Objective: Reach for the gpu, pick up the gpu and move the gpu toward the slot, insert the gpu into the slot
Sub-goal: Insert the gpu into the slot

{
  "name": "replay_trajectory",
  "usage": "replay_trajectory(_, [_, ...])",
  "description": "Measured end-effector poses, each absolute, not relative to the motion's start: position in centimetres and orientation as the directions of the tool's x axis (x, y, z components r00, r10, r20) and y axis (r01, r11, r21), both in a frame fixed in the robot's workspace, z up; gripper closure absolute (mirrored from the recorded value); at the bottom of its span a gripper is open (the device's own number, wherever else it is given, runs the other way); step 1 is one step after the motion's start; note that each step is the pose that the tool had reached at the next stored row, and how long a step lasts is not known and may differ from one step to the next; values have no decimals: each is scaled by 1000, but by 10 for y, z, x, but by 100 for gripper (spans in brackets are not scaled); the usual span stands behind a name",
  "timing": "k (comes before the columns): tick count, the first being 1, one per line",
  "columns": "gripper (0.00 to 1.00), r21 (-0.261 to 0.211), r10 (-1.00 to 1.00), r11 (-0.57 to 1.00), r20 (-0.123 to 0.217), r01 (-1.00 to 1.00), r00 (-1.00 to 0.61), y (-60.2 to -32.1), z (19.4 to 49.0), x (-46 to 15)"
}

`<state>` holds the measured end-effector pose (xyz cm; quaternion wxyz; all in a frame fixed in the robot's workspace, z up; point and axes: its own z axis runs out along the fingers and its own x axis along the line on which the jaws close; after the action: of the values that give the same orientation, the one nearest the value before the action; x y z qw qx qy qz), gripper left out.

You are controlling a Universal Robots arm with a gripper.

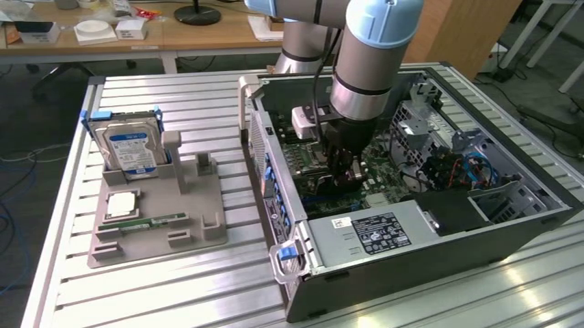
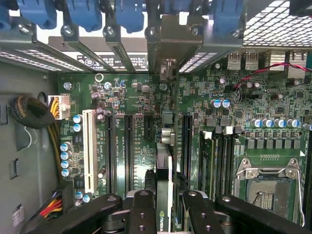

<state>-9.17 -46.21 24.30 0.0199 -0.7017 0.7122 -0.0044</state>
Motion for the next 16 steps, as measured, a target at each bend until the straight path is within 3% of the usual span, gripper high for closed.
replay_trajectory(16, [74, -34, -1000, 15, -22, -999, -14, -462, 243, -96])
